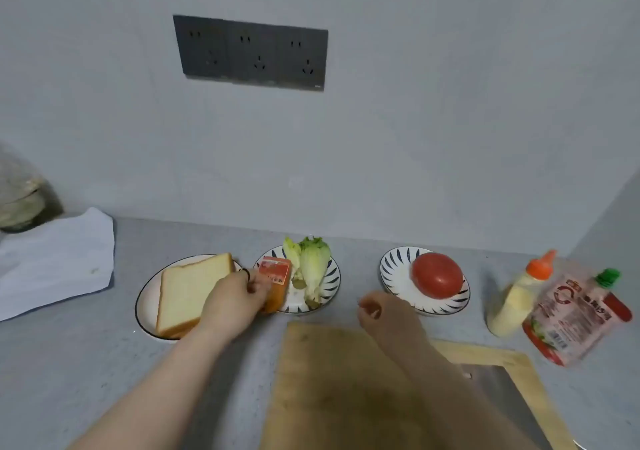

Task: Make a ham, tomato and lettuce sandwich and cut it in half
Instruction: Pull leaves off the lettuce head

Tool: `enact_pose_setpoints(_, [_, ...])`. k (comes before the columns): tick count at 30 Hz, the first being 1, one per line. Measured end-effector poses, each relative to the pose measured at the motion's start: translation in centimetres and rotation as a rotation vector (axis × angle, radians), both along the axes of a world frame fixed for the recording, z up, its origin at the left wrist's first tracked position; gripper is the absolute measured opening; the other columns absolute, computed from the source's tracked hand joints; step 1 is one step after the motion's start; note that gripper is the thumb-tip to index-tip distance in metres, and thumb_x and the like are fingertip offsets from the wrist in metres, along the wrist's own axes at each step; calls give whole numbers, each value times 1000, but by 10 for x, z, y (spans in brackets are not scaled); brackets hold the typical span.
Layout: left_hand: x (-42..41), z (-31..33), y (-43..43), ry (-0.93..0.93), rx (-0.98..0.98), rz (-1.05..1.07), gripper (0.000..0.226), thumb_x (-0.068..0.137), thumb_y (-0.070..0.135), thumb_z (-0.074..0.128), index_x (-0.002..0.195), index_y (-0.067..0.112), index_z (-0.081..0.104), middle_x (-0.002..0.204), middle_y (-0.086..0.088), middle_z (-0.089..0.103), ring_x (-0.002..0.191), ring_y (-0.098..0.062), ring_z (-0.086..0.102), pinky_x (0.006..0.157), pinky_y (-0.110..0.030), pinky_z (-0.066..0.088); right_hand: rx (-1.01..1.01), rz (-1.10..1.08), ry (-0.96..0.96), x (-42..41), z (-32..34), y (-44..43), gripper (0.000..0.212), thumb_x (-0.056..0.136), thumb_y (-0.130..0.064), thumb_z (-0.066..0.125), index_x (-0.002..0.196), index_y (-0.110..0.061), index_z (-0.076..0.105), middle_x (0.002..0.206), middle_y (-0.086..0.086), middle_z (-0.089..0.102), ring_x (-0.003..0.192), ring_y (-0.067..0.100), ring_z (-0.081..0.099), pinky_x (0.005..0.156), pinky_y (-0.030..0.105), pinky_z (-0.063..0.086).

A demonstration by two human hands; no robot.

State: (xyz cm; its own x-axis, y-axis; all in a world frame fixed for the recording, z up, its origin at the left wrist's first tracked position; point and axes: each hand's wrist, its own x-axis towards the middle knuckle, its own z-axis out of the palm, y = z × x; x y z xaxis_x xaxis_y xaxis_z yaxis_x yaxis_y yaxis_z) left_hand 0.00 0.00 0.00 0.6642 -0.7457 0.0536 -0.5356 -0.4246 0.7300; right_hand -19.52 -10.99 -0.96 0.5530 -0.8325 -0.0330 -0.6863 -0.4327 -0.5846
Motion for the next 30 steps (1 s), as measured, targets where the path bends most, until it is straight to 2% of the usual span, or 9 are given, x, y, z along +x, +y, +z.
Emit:
enact_pose_setpoints(5, [10,-16,-24,26,43,-13,13,85,12,54,89,8,66,87,-8,67,83,-26,59,71,-30,42,126,-4,81,30,-17,-16,25,88,-22,53,110,-15,62,111,2,64,100,14,57,81,20,39])
enact_pose_setpoints(8, [13,-19,-33,26,-12,-5,14,85,11,55,93,13,67,82,2,61,76,-15,54,61,-20,33,185,-7,45,51,-19,-28,30,89,-22,51,116,-12,58,115,5,62,102,17,57,84,24,42])
enact_pose_setpoints(13, [14,-24,-44,56,-46,-16,13,85,8,56,88,13,68,79,3,61,75,-14,55,61,-19,36,338,-104,-78,89,-25,-51,41,87,-29,53,124,-12,46,100,-1,54,88,12,49,66,19,36])
enact_pose_setpoints(16, [18,-29,-49,58,-58,-36,14,86,9,55,88,14,68,79,5,61,74,-11,54,58,-14,36,390,-138,-76,105,-33,-59,48,85,-35,57,124,-11,42,118,6,56,107,22,53,78,24,38])
enact_pose_setpoints(18, [19,-30,-52,58,-63,-40,13,86,10,55,89,13,68,80,5,61,76,-10,55,61,-14,36,382,-157,-33,114,-37,-62,52,83,-42,56,123,-11,42,122,7,55,112,26,53,88,31,42])
enact_pose_setpoints(20, [21,-33,-55,60,-69,-47,13,86,10,56,90,13,68,80,6,61,77,-10,55,60,-12,35,346,-158,45,121,-39,-66,52,82,-47,53,120,-13,45,118,6,57,109,27,55,89,36,45])
enact_pose_setpoints(23, [24,-36,-58,56,-60,-53,11,86,12,56,87,18,66,76,11,59,72,-2,52,62,-1,37,361,-155,52,129,-40,-70,41,82,-42,52,111,-14,50,109,5,60,97,23,57,82,34,46])
enact_pose_setpoints(26, [26,-37,-60,73,-61,-50,11,86,13,57,85,22,63,73,17,57,70,6,49,61,3,35,467,-199,-88,132,-44,-69,33,82,-31,53,107,-11,54,97,4,61,88,20,58,80,33,49])
enact_pose_setpoints(30, [24,-34,-60,123,-72,-40,10,86,12,58,85,22,62,73,14,58,69,2,52,58,0,36,558,-261,-363,127,-41,-63,18,83,-20,54,100,-16,47,77,-10,50,67,5,49,55,20,40])
